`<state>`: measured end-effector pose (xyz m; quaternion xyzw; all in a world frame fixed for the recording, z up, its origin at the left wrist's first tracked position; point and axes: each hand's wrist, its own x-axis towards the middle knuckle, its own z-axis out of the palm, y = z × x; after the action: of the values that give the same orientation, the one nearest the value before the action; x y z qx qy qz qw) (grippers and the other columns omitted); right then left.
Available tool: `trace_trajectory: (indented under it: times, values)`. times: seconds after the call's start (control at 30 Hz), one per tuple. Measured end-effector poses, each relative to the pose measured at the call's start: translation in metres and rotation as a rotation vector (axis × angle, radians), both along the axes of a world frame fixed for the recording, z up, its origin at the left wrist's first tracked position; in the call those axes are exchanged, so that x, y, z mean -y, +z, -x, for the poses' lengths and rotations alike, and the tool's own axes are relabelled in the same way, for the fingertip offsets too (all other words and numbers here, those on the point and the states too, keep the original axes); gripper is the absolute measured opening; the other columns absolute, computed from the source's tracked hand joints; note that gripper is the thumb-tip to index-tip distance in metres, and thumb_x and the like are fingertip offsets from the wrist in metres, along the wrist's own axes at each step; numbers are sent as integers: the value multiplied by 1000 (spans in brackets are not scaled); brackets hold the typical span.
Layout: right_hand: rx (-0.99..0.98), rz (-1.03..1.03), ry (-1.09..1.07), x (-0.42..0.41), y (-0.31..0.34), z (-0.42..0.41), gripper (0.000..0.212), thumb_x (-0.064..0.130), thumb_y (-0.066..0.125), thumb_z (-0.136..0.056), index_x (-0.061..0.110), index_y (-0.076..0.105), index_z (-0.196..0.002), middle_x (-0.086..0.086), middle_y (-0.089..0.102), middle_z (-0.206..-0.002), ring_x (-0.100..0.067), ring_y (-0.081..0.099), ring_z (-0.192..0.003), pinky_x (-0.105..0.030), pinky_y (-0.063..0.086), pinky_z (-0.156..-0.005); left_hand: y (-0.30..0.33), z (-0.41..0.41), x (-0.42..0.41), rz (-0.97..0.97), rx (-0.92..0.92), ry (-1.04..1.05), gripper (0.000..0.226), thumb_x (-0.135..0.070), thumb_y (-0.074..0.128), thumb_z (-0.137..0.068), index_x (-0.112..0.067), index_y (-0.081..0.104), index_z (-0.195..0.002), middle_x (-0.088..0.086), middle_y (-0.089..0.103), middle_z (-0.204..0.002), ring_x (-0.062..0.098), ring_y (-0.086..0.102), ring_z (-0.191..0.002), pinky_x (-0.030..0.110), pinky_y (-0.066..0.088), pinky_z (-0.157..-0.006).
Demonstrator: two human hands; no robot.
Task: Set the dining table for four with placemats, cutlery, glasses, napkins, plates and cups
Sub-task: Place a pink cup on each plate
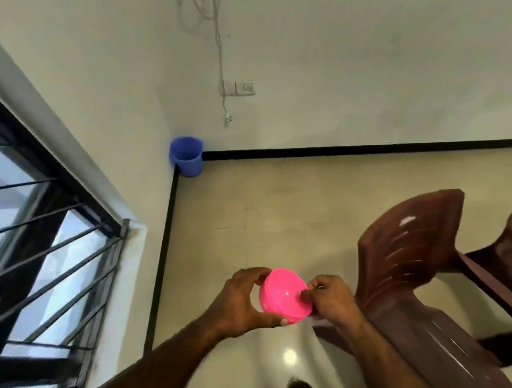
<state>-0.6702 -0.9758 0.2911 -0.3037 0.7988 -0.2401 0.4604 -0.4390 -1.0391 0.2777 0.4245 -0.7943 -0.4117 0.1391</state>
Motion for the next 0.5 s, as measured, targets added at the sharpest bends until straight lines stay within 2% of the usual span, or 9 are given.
trace_trajectory:
  times: [0.2,0.37,0.5]
  values:
    - [87,-35,11,112,-28,31,10,5,79,-84,-1,71,-84,-13,69,-58,-19,64,-44,-27,50,-45,-17,27,104,-37,99,-21,120,-90,83,-47,-48,37,-150,-23,47,-147,4,47,-130,38,48,-110]
    - [152,-47,109,220,-30,61,8,5,78,-85,1,71,-85,-18,72,-62,-20,67,-49,-25,46,-45,-14,53,202,-36,170,5,112,-78,88,-54,-45,40,-150,-20,49,-149,1,45,-128,29,45,-107]
    - [103,-35,175,301,-11,100,12,15,80,-83,8,73,-76,-13,75,-66,-19,68,-58,-27,47,-52,-4,82,278,-1,168,40,115,-85,84,-48,-42,47,-148,-17,53,-146,5,49,-128,41,49,-108]
